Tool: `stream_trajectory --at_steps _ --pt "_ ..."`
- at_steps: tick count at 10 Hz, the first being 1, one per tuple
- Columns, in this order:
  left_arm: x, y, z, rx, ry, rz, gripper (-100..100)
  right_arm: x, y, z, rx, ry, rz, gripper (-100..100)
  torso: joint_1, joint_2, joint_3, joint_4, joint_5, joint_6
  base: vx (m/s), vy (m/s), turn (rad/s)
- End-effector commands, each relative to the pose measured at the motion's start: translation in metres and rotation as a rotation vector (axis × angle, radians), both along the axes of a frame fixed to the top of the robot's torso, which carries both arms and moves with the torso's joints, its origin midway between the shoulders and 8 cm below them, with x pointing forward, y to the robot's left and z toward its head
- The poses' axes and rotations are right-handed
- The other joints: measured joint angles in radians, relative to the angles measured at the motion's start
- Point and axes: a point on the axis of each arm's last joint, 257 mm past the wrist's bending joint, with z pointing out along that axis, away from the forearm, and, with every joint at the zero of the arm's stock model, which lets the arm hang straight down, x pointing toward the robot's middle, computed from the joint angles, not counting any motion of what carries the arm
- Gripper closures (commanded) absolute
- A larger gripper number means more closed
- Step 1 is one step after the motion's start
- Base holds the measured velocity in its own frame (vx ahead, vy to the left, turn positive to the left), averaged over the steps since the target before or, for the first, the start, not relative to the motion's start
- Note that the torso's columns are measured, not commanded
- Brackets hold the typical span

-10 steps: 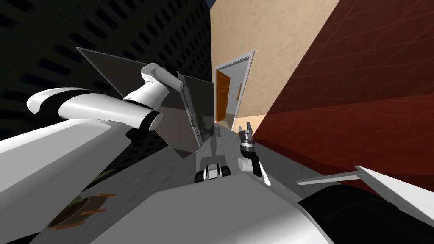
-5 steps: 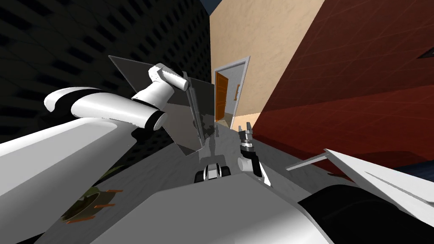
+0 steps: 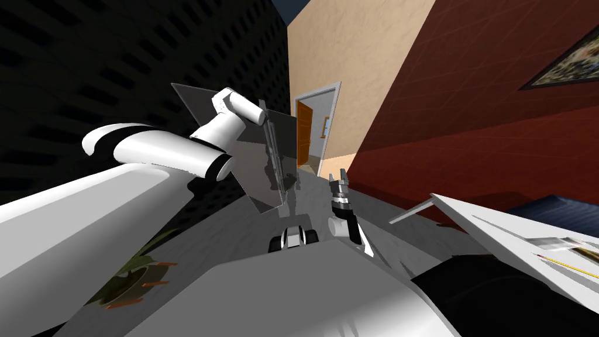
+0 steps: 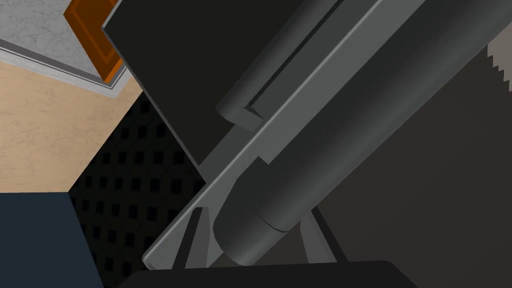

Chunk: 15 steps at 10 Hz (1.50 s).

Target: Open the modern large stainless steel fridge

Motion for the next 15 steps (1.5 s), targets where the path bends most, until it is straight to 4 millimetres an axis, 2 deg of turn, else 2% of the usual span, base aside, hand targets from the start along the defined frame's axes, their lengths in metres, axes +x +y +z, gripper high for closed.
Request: stream_trajectory --at_steps 1,3,5,6,7,8,9,10,11,12,13,15 --pt "-0.002 -0.043 -0.003 -0.002 0.003 -0.076 100 0.000 0.000 0.000 0.000 0.000 0.000 0 -0.002 -0.001 0.000 -0.001 -0.001 0.000 -0.144 0.251 -0.107" --pt "-0.007 -0.073 -0.002 -0.003 0.001 -0.132 100 0.000 0.000 0.000 0.000 0.000 0.000 0 0.000 0.000 0.000 0.000 -0.001 0.001 -0.179 0.239 -0.122" --pt "-0.007 -0.073 -0.002 -0.003 0.001 -0.132 100 0.000 0.000 0.000 0.000 0.000 0.000 0 -0.005 -0.004 -0.003 0.000 -0.002 -0.001 -0.084 0.116 -0.022" --pt "-0.012 -0.103 -0.002 -0.004 0.000 -0.188 100 0.000 0.000 0.000 0.000 0.000 0.000 0 -0.005 -0.010 -0.007 0.001 -0.002 -0.002 -0.087 0.158 -0.074" --pt "-0.012 -0.103 -0.002 -0.004 0.000 -0.188 100 0.000 0.000 0.000 0.000 0.000 0.000 0 -0.001 -0.008 -0.007 0.000 -0.003 0.004 -0.111 0.220 -0.107" --pt "-0.008 -0.091 -0.004 -0.004 0.003 -0.174 100 0.000 0.000 0.000 0.000 0.000 0.000 0 0.000 -0.005 -0.004 -0.001 -0.001 0.002 -0.049 0.093 -0.048" --pt "-0.016 -0.125 -0.004 -0.004 0.002 -0.236 100 0.000 0.000 0.000 0.000 0.000 0.000 0 -0.002 -0.006 -0.004 0.000 -0.001 -0.002 -0.066 0.227 -0.089" --pt "-0.016 -0.124 -0.005 -0.004 0.004 -0.234 100 0.000 0.000 0.000 0.000 0.000 0.000 0 0.003 -0.003 -0.003 -0.001 -0.001 0.003 -0.086 0.291 -0.143" --pt "-0.016 -0.125 -0.004 -0.004 0.002 -0.236 100 0.000 0.000 0.000 0.000 0.000 0.000 0 0.005 -0.001 -0.001 -0.001 0.001 0.000 -0.052 0.134 -0.066" --pt "-0.025 -0.154 -0.003 -0.004 0.002 -0.292 100 0.000 0.000 0.000 0.000 0.000 0.000 0 0.000 -0.003 -0.002 0.000 0.001 -0.005 -0.066 0.190 -0.061" --pt "-0.025 -0.154 -0.003 -0.004 0.002 -0.292 100 0.000 0.000 0.000 0.000 0.000 0.000 0 0.003 -0.003 -0.002 -0.002 0.000 0.000 -0.098 0.205 -0.102" --pt "-0.035 -0.184 -0.003 -0.005 0.001 -0.348 100 0.000 0.000 0.000 0.000 0.000 0.000 0 0.002 -0.001 -0.001 0.000 0.000 0.000 -0.100 0.242 -0.108"
